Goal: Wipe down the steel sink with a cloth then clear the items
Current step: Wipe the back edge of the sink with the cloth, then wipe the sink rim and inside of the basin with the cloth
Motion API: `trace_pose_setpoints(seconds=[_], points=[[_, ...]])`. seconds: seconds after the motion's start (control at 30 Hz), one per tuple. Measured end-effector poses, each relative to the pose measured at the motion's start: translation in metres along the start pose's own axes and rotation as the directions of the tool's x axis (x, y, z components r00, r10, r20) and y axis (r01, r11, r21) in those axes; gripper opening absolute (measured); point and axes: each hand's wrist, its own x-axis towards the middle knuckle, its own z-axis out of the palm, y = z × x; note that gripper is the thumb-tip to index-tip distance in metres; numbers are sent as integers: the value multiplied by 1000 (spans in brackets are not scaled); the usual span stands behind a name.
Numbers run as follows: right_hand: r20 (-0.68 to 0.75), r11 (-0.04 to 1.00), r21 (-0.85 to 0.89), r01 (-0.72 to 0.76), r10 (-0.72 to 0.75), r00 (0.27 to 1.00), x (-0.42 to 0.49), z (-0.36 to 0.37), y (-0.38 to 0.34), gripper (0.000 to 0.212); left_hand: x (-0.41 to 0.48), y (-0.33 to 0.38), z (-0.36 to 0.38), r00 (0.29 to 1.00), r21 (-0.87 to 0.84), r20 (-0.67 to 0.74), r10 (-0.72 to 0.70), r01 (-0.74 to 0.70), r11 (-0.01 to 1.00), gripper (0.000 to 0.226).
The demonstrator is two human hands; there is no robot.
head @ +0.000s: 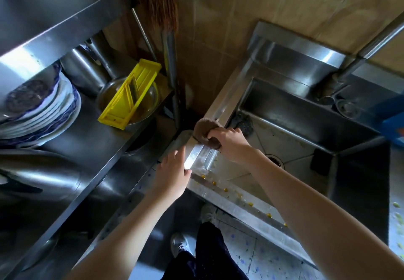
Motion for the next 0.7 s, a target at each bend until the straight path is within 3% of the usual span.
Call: trace_pose_setpoints(seconds=[0.2, 0.33, 0.6, 0.7], points=[[145, 981, -163, 104, -81, 986, -12, -11, -24, 43, -17, -6, 3, 1000, -16, 7, 7, -7, 1000, 56], [262, 974, -179, 141, -91, 961, -19, -18, -37, 46, -19, -12, -3, 1000, -20, -8, 30, -30, 999, 54], [384, 999, 46, -8, -10, 923, -38, -6, -61, 56, -28, -31, -11, 997, -4, 28, 72, -72, 997, 57], [397, 998, 32, -55, 38, 917, -51, 0, -64, 50, -29, -36, -14, 996, -5, 46, 75, -75, 997, 57]])
